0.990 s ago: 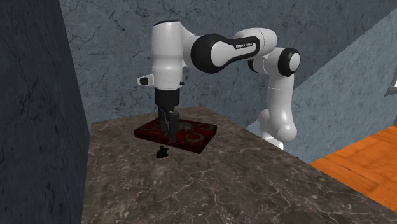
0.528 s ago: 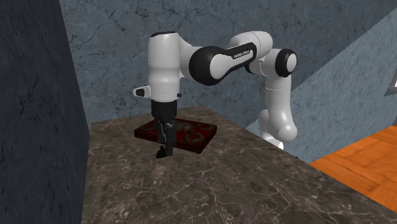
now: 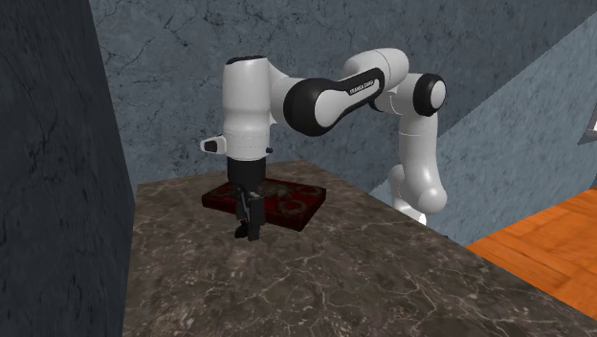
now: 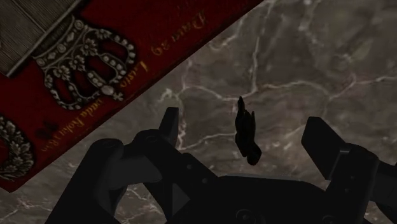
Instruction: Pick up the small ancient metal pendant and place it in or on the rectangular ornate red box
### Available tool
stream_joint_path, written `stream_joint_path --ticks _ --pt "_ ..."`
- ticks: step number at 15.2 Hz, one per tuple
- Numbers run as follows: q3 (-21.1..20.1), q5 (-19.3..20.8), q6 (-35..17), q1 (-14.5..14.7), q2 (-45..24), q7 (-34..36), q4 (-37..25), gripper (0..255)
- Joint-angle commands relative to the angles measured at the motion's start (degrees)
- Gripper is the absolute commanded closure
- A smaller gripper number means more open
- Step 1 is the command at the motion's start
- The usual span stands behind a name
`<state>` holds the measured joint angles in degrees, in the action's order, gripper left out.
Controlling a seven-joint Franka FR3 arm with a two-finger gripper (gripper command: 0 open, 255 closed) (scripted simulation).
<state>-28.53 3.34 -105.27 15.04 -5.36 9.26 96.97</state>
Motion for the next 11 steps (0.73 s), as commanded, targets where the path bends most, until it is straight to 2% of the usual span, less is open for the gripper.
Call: stream_joint_path --ticks 1,2,11 --pt "0.0 0.0 0.0 0.0 0.0 0.0 0.0 0" --pt "0.0 0.0 0.0 0.0 0.0 0.0 0.0 255" --pt "0.0 0.0 0.0 0.0 0.0 0.0 0.0 255"
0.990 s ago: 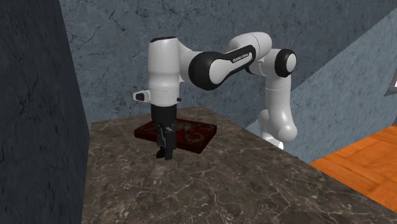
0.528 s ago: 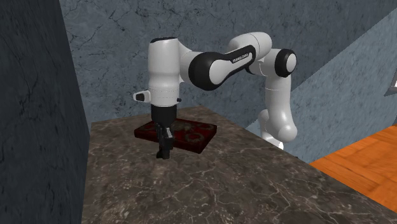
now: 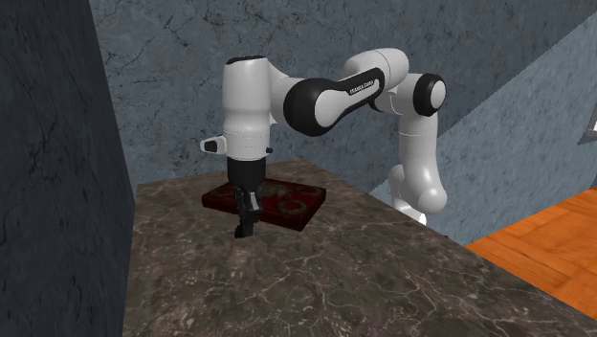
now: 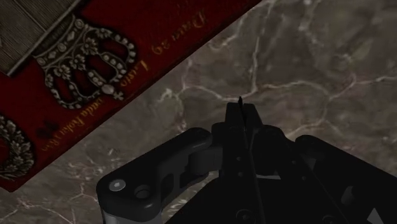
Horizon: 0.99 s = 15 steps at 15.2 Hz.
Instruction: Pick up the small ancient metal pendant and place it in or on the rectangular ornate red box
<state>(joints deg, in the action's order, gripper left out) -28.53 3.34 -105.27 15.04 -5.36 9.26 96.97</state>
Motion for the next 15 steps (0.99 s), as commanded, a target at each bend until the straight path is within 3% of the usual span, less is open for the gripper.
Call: stream_joint_path --ticks 1,15 --pt "-0.01 -0.01 0.76 0.02 0.0 -0.01 -0.76 255" --pt "-0.39 0.93 12.19 0.81 -1.96 0.39 -13.9 255"
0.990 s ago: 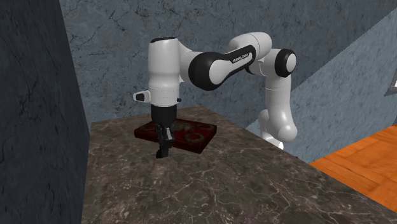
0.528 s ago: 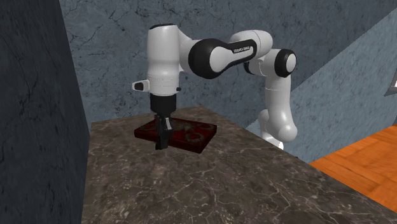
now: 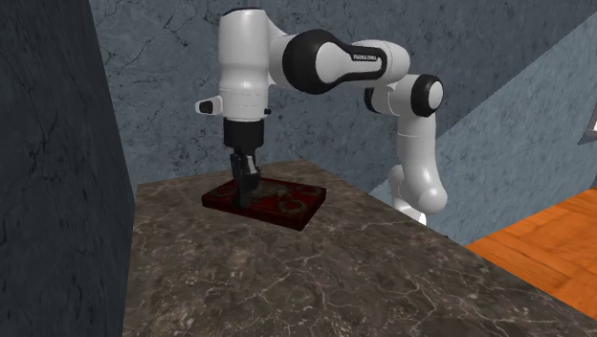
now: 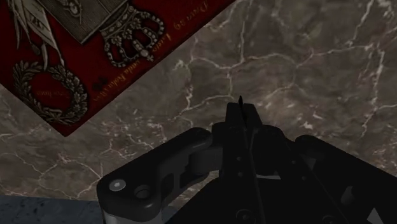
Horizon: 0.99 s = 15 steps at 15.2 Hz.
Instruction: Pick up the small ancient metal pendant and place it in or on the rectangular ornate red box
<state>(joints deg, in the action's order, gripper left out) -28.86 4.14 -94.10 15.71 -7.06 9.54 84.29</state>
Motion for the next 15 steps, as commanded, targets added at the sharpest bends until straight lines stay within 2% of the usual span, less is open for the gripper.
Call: stream_joint_path --ticks 1,8,11,15 --pt "-0.1 0.28 1.9 0.24 -0.54 0.17 -2.34 255" --pt "-0.46 1.64 8.17 1.32 -3.09 0.77 -10.84 255" --pt "1.35 -1.99 6.05 -2.56 3.46 -4.02 -3.06 255" --pt "4.63 -5.6 4.43 -6.15 10.77 -10.59 5.1 255"
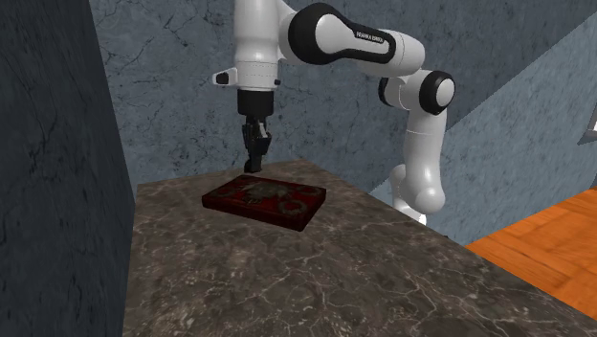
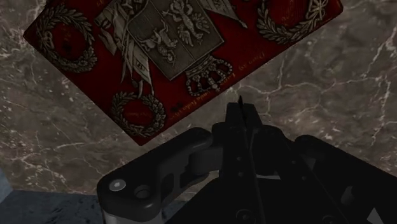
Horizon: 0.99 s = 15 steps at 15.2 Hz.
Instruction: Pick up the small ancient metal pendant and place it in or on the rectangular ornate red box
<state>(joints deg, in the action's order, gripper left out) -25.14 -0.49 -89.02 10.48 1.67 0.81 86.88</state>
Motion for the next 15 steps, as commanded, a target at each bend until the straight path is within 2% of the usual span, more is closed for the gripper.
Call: stream_joint_path --ticks 1,5,15 --pt "1.83 -1.66 -0.91 -1.62 3.64 -3.49 4.26 255" --pt "5.83 -3.59 -1.52 -3.97 9.33 -10.01 10.41 255" --pt "5.92 -4.26 -9.42 -3.73 11.29 -10.61 20.2 255"
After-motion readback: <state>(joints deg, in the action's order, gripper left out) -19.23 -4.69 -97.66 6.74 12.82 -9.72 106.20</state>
